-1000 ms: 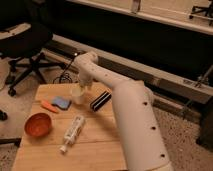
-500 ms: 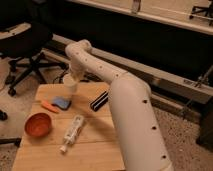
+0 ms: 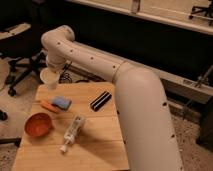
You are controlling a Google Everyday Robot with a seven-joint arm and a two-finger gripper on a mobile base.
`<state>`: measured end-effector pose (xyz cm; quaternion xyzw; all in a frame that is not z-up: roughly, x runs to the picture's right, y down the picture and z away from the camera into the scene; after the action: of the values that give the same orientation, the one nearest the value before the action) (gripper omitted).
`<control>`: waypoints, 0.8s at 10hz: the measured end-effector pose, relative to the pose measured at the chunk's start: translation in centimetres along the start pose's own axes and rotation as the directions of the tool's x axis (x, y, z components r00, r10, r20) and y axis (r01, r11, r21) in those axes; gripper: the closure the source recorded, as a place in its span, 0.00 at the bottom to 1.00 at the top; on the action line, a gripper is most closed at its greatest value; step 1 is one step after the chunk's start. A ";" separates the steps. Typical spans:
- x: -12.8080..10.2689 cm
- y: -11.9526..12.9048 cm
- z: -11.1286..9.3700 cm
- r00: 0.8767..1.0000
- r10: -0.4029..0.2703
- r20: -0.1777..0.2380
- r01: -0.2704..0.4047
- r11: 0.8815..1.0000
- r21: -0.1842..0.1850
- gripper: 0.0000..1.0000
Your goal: Place the ceramic cup in the ceramic bowl
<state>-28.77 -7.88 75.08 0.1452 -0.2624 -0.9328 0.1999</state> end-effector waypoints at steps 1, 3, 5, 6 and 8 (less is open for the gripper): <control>0.9 -2.2 0.2 0.994 -0.107 0.003 0.107 0.994 0.008 1.00; 1.5 -5.0 1.0 0.972 -0.235 0.015 0.235 0.972 0.033 1.00; 0.9 -6.8 2.1 0.950 -0.309 0.035 0.307 0.950 0.066 1.00; 0.5 -7.8 2.9 0.939 -0.341 0.046 0.336 0.938 0.085 1.00; -0.7 -9.3 4.9 0.925 -0.375 0.065 0.366 0.923 0.123 1.00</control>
<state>-32.79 1.84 74.07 0.1621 -0.2891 -0.9435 0.0002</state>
